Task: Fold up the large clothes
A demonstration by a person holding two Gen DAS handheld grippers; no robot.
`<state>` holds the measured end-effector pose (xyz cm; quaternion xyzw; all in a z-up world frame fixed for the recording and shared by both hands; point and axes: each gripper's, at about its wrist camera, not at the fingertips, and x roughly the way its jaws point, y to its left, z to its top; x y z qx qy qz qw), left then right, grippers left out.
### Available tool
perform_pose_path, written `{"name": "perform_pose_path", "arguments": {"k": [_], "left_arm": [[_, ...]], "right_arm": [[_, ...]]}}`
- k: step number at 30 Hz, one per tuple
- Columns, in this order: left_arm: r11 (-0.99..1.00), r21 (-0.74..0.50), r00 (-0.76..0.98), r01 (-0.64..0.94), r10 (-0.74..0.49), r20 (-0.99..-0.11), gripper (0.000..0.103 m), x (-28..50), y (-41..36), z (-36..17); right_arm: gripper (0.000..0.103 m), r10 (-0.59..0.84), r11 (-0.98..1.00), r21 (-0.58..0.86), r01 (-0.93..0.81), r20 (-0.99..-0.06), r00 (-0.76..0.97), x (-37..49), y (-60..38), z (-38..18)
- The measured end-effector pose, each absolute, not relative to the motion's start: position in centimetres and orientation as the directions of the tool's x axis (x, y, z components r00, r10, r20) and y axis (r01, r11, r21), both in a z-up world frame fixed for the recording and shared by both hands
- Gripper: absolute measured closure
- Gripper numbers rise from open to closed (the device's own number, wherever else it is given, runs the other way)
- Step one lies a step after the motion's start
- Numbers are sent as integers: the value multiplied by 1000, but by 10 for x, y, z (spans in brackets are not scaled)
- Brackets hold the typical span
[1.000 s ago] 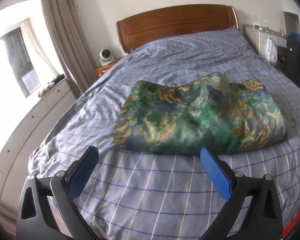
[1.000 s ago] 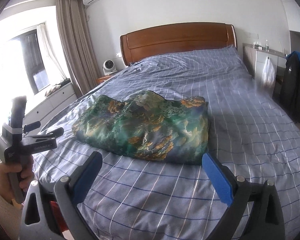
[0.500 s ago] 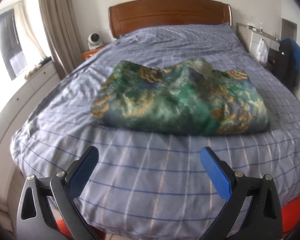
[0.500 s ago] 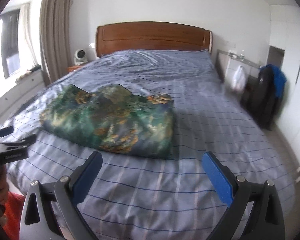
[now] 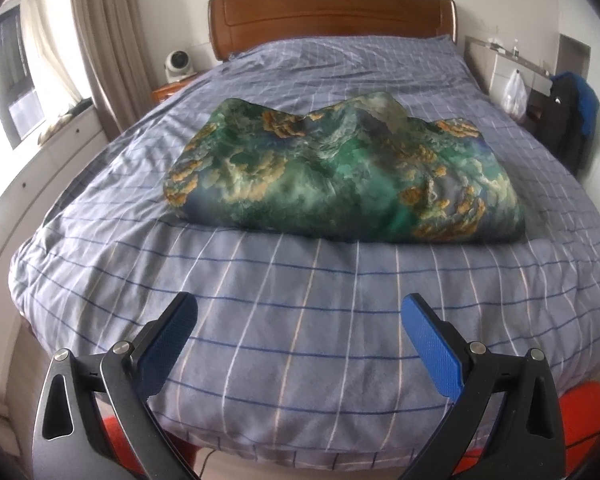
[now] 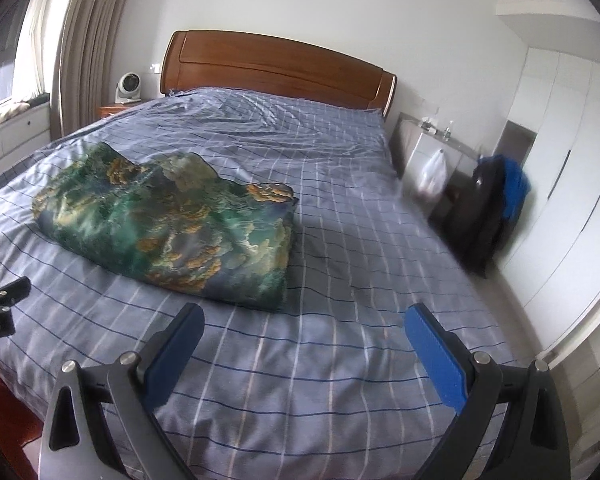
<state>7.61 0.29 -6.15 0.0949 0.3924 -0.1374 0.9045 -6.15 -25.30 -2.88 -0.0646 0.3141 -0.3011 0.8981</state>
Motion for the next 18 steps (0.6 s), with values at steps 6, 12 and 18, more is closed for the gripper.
{"name": "perform_pose_path", "arguments": {"k": [6,12,18], "left_arm": [[945,71,656,320,-167,-736,1,75,3,-62],[945,79,653,317,-157,-741,1,74,2,-66],[945,89,654,316,-149,-742,1,72,1,-69]], "right_arm": [[4,-632,773,-360,522,-510,584,-63,-254,-30],[4,-674,738,-413,533,-487,556,-62,-254,-30],[4,-695,718,-442,537,-474,541,-62,-254,-30]]}}
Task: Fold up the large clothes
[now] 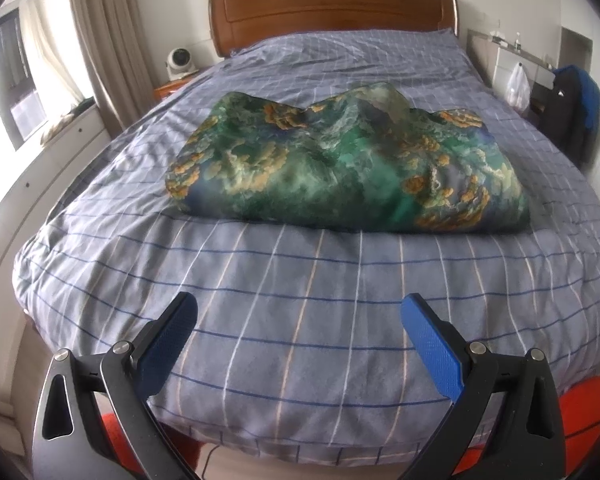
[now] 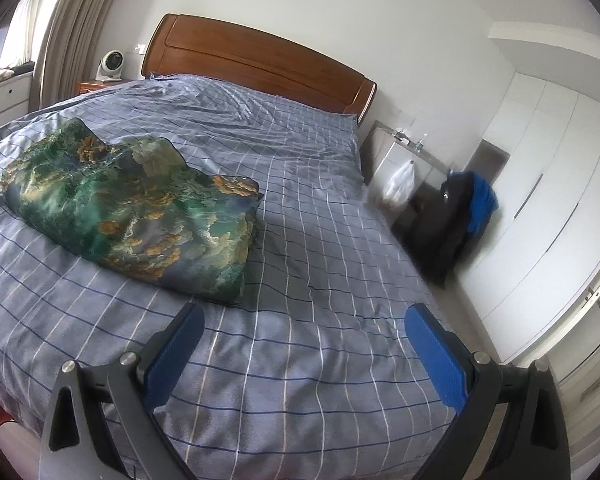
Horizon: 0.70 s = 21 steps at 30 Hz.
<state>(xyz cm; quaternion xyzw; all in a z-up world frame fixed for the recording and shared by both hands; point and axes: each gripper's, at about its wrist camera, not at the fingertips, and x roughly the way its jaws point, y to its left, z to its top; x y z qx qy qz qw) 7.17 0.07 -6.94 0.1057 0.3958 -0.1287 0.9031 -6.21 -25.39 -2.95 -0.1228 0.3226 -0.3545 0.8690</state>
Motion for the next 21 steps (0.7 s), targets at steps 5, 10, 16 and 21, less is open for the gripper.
{"name": "perform_pose_path", "arguments": {"k": [5,10,16,21], "left_arm": [[946,96,663,311,-143,-735,1,70,0,-69],[946,85,648,313,-148,-747,1,70,0,-71],[941,73,611,330,-154,-776,1,68,2,-77],[934,115,633,340,-136,-762,1,60,-1,-74]], "right_arm": [[4,-715,700,-468,540,-458,529,-62,-253,-29],[4,-726,687,-484,542,-448,521,-62,-253,-28],[4,-729,684,-484,545,-447,518,-63,-252,-26],[4,-721,693,-474,544,-455,522,-64,-252,-25]]}}
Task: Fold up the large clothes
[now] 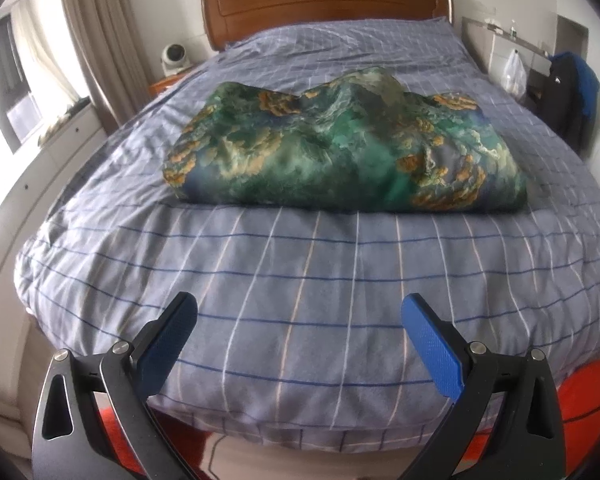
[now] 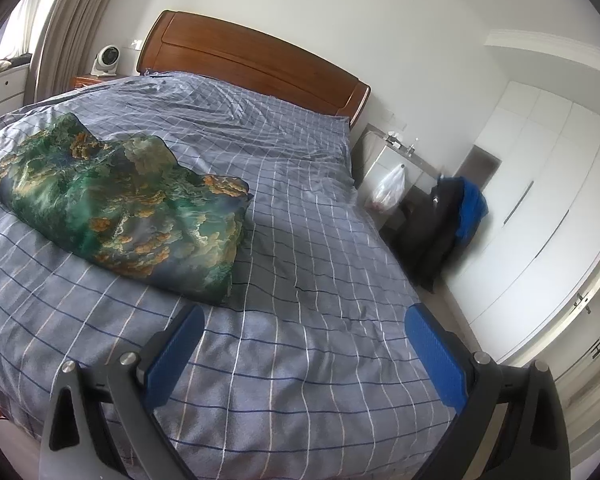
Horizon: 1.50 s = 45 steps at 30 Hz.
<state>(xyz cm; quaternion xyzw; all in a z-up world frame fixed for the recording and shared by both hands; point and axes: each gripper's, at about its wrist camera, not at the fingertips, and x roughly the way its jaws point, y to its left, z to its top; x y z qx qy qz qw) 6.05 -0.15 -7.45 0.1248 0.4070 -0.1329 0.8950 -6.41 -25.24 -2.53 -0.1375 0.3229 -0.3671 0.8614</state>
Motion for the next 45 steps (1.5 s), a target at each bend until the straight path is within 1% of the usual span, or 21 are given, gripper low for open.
{"name": "perform_pose_path", "arguments": {"k": [4,15,18,23,31,37,45], "left_arm": [[925,142,649,353,-132,-749,1,55,-6,-71],[926,132,646,355,-141,-750,1,51,-6,-74],[924,148,646,352,-126,-753,1,51,-7,-77],[926,176,674,335,-106,-731,1,46,-7,-76],[930,186,703,316,-97,-705,1,46,-4,-70],[935,148,699,322,-130,-703,1,45,0,-68],[937,132,705,323,-145,-694,1,45,2,-65]], "right_arm": [[4,-717,697,-469,542,-461,524,-64,-251,-24],[4,-719,694,-465,549,-464,517,-66,-251,-23],[4,-718,696,-463,549,-467,517,-67,-251,-24],[4,-707,707,-453,543,-476,523,-68,-251,-26],[2,-682,730,-434,528,-500,534,-66,-248,-31],[0,-673,740,-446,504,-498,547,-62,-237,-32],[0,-690,722,-509,469,-477,545,-54,-221,-28]]}}
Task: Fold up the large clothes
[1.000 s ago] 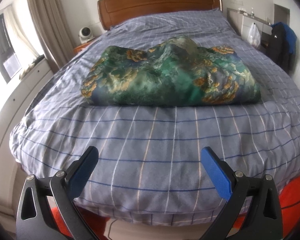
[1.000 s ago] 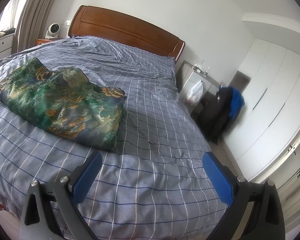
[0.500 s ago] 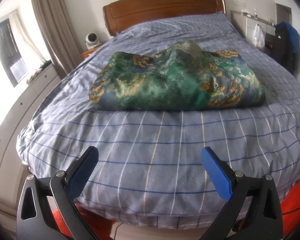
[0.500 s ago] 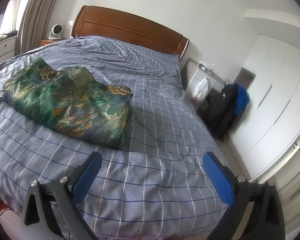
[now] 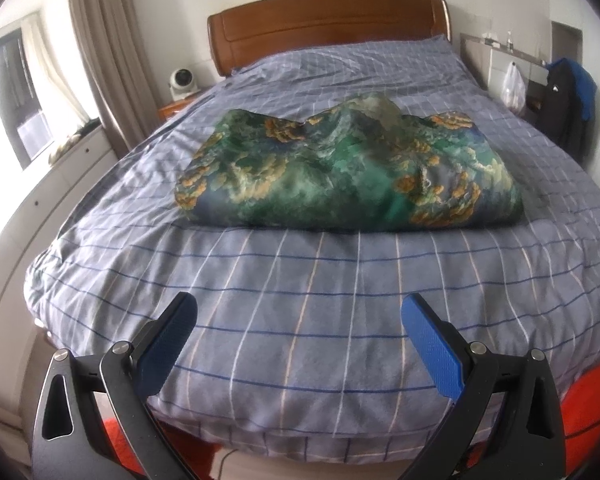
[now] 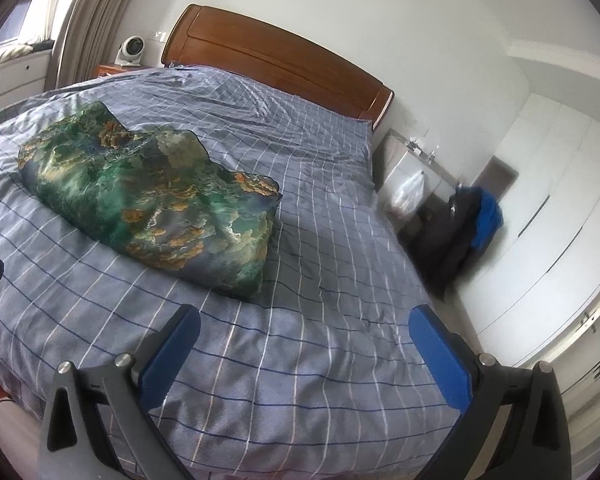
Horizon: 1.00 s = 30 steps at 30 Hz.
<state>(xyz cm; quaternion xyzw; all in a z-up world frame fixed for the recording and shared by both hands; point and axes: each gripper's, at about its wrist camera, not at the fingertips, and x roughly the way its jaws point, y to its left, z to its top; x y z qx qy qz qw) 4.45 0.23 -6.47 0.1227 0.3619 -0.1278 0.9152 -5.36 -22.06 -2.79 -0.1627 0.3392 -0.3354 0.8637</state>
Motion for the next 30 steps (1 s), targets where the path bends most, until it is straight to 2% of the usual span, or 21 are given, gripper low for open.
{"name": "perform_pose_path", "arguments": {"k": [7,18,21,25,30], "left_arm": [[941,116,705,319,-153,-693,1,45,6,-64],[929,133,690,346,-156,-707,0,43,2,-73],[918,126,607,376,-141,-782,1,52,-2,-101],[928,37,498,370,-164,-852,1,64,10,-131],[929,-14,489,369,-207,-847,1,82,18,-129]], "right_arm": [[0,-749,655,-582,481,-422,510,-56,-219,-11],[0,-755,652,-567,503,-427,498,-67,-230,-5],[0,-679,733,-474,488,-471,563,-71,-234,-6],[0,-521,850,-268,453,-547,655,-75,-249,-16],[0,-250,944,44,327,-550,796,-81,-279,-41]]}}
